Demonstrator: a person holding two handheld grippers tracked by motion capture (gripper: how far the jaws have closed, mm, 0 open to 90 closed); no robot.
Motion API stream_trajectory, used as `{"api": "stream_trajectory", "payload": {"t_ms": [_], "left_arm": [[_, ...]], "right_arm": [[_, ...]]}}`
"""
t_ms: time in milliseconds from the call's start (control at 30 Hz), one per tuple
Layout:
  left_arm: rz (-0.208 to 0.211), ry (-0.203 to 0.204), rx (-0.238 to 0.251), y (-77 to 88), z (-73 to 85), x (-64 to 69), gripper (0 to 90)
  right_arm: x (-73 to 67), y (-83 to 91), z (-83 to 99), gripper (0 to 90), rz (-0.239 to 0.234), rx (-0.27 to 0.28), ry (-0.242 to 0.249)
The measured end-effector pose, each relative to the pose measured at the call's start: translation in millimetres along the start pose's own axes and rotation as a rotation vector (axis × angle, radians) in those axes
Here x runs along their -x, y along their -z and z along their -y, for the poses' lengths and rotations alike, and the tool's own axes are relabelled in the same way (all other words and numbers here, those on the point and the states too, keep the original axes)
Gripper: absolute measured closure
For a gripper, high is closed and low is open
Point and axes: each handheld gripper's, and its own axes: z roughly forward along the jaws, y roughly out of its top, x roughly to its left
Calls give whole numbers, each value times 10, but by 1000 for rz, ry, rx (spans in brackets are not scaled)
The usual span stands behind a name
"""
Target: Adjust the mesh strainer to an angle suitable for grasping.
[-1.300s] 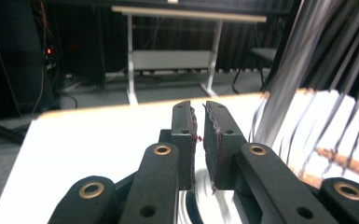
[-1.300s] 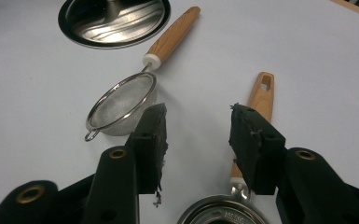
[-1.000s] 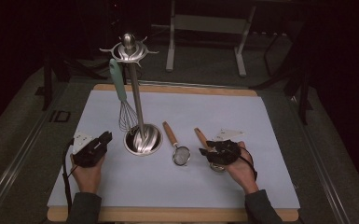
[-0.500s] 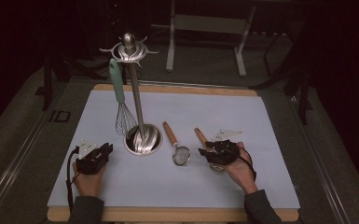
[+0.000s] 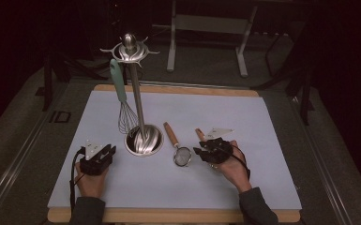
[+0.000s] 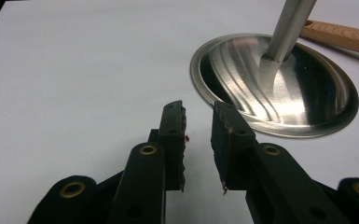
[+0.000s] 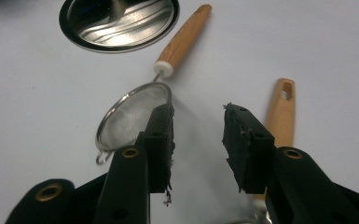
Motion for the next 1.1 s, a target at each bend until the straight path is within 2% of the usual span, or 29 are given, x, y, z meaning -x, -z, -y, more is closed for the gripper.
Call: {"api": "stream_trajectory", "payload": {"t_ms": [233,467,633,800,933,1100], "left_arm": [[-7,-11,4,5,3,15,735],[-10,-2,12,13,8,10,727],[-9,-2,11,13,8,9,727],[-9,-6,12,13,8,11,725],[-9,-7,12,13,8,12,722],[-9,-8,12,14,8,12,721]], "right_arm": [[-25,-212,-201,620,-16,-58,7],[-81,-477,-415,614,-34,-116,22],[-64,-649,-540,615,-51,-153,-21],[-80,-780,-629,607,-47,-184,-38],[-89,-895,-677,607,-47,-213,-54],[-78,-1028,-702,608,-56,-262,-96]]}}
